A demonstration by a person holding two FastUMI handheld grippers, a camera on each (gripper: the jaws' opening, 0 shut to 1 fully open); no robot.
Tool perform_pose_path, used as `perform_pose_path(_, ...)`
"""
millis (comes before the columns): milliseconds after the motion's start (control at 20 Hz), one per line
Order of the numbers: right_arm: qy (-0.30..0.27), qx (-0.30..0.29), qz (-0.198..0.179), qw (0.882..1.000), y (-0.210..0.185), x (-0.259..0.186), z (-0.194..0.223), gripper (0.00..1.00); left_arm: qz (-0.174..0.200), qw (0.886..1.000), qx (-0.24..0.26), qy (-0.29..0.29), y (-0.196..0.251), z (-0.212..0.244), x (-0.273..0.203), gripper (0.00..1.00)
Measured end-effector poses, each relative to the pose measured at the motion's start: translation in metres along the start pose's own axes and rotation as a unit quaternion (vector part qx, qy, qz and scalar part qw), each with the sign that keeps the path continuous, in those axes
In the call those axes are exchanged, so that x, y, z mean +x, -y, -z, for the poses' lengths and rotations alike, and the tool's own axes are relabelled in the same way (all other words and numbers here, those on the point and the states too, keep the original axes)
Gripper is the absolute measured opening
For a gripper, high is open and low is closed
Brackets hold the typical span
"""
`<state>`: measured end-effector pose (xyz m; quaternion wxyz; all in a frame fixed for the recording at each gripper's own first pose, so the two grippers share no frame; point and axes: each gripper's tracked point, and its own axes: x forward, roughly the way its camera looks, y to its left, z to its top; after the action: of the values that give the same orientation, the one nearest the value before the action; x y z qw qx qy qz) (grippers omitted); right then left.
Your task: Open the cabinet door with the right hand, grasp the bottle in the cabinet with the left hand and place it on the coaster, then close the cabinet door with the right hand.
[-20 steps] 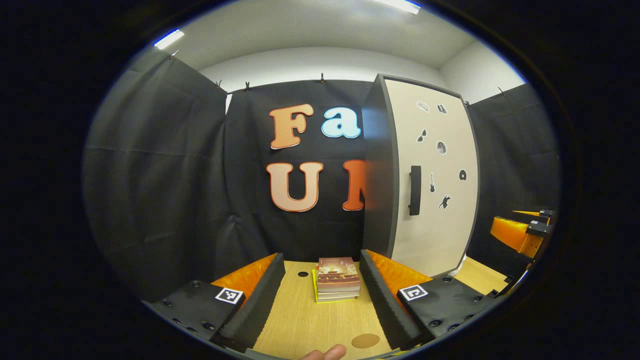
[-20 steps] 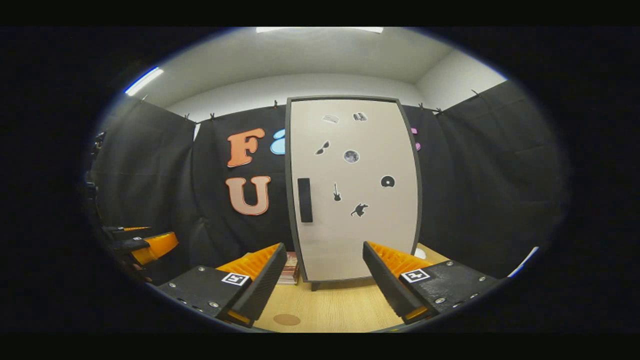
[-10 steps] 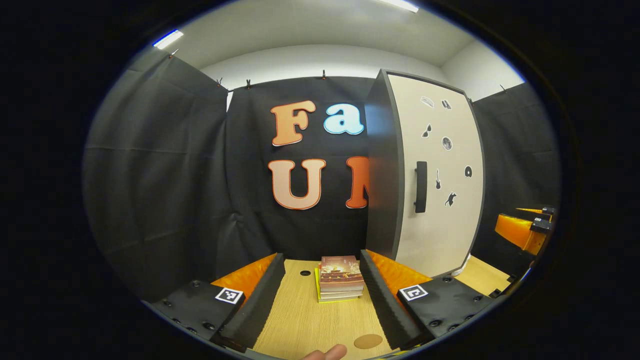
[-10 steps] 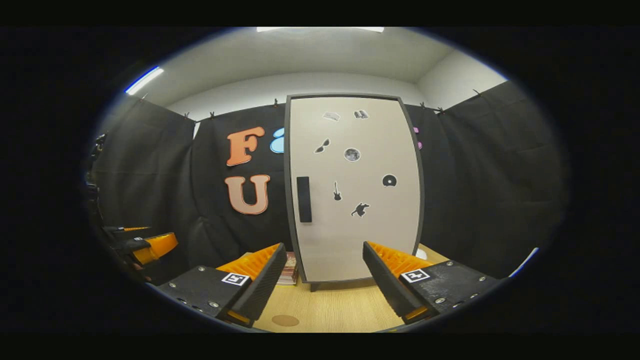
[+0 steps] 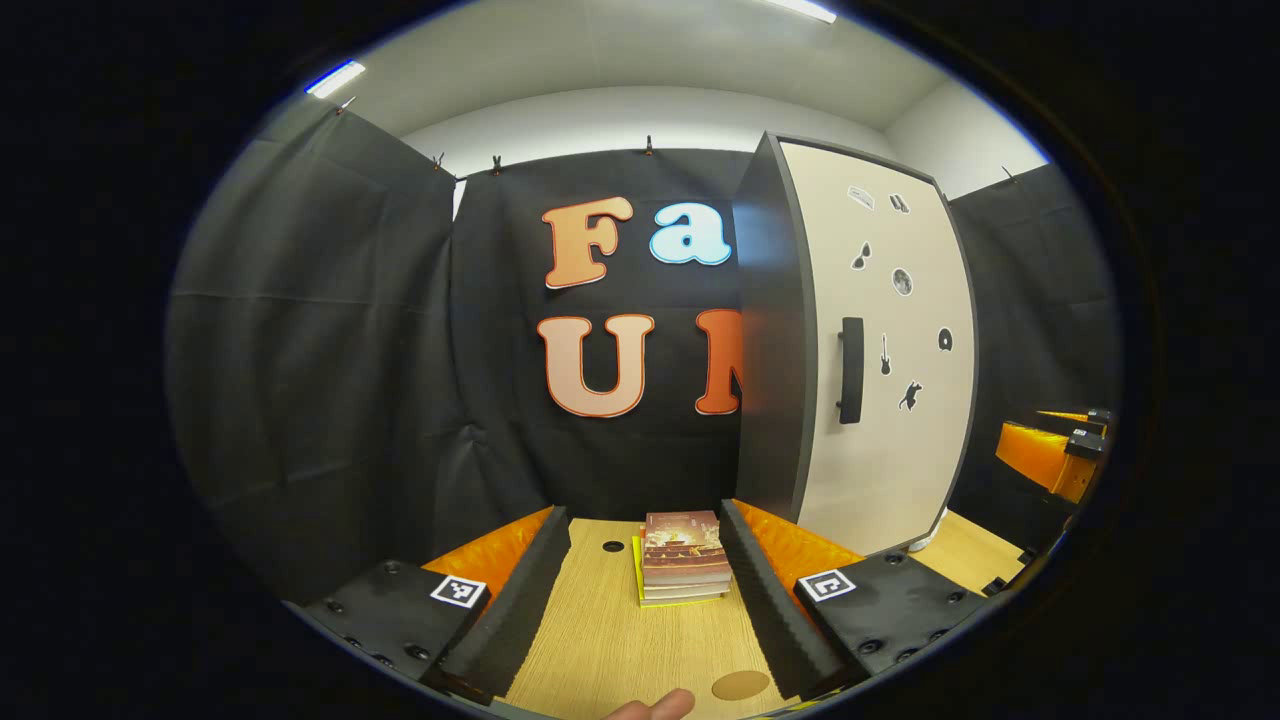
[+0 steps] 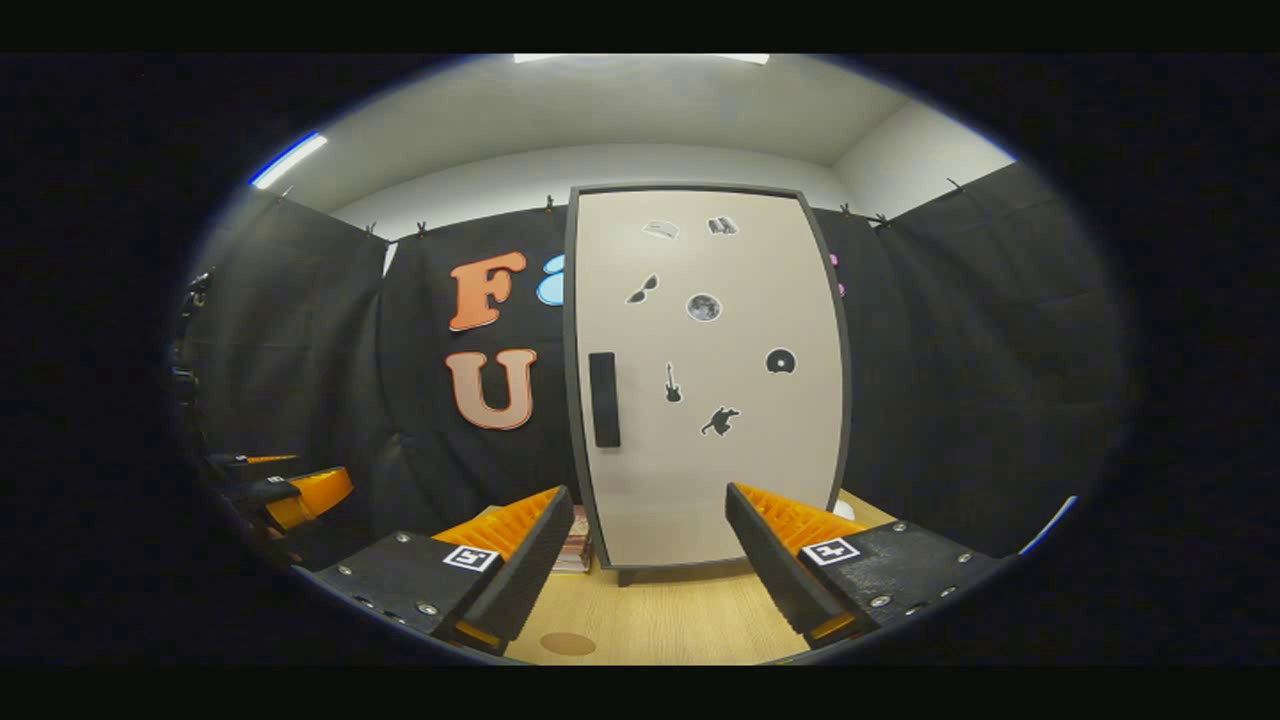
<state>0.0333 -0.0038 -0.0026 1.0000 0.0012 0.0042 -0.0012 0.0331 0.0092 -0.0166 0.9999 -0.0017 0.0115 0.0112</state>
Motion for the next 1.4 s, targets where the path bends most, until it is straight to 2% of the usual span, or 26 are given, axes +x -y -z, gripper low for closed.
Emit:
perform_pose_path(400, 0.004, -0.006, -0.015, 1.0, -0.014, 0.039, -0.014, 0.94, 0.0, 1.0, -0.008, -0.011, -0.009, 0.009, 0.015, 0.98)
perform_pose_path(900, 0.015, -0.017, -0.038, 0.999, -0.049, 0.161, -0.044, 0.95, -0.026, 0.999, -0.016, -0.038, -0.053, 0.033, 0.046, 0.99)
perform_pose_path(950, 0.015, -0.016, -0.039, 0.999, -0.052, 0.172, -0.045, 1.0, -0.03, 0.999, -0.017, -0.041, -0.06, 0.035, 0.05, 0.99)
perform_pose_path(1000, 0.014, -0.014, -0.039, 0.999, -0.054, 0.183, -0.045, 0.95, -0.035, 0.998, -0.018, -0.043, -0.066, 0.037, 0.055, 0.98)
perform_pose_path(1200, 0.008, -0.015, -0.03, 0.999, -0.057, 0.219, -0.039, 0.92, -0.052, 0.997, -0.017, -0.054, -0.092, 0.047, 0.068, 0.98)
perform_pose_path(1400, 0.002, -0.017, -0.018, 1.0, -0.056, 0.237, -0.033, 0.8, -0.06, 0.996, -0.013, -0.06, -0.108, 0.054, 0.078, 0.98)
